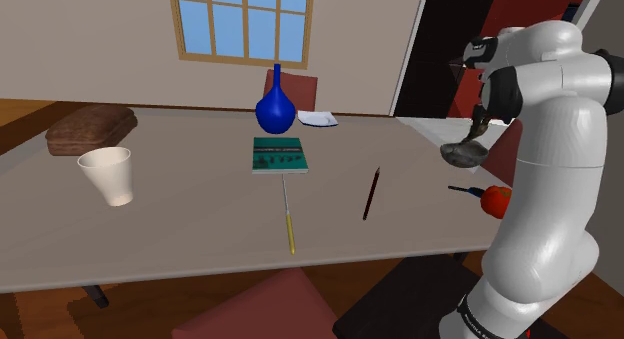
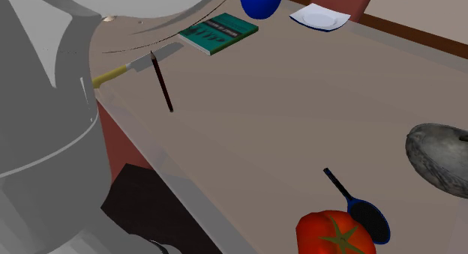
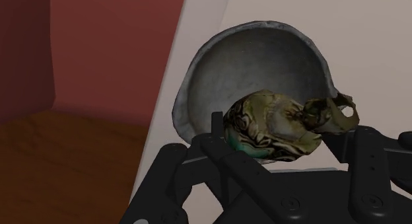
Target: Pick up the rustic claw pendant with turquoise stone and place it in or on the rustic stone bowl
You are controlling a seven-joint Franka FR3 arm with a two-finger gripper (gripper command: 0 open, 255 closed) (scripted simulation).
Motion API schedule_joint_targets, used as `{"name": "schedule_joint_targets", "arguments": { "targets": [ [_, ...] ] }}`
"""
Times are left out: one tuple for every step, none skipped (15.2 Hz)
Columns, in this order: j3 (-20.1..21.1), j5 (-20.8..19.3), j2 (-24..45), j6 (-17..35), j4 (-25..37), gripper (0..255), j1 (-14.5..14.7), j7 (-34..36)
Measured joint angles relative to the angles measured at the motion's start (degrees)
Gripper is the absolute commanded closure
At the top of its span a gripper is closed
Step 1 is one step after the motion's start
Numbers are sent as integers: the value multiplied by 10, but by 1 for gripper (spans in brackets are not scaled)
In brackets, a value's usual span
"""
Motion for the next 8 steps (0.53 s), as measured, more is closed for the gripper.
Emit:
{"name": "schedule_joint_targets", "arguments": {
  "targets": [
    [0,-1,-2,10,-11,255,2,0],
    [0,-1,-2,18,-20,255,4,0],
    [0,-2,-3,25,-28,255,6,1],
    [0,-2,-4,33,-37,255,9,2],
    [1,-1,-2,39,-42,255,9,2],
    [1,-2,-4,47,-52,255,12,4],
    [2,-1,-2,54,-58,255,12,3],
    [2,0,-2,64,-67,255,13,3]
  ]
}}
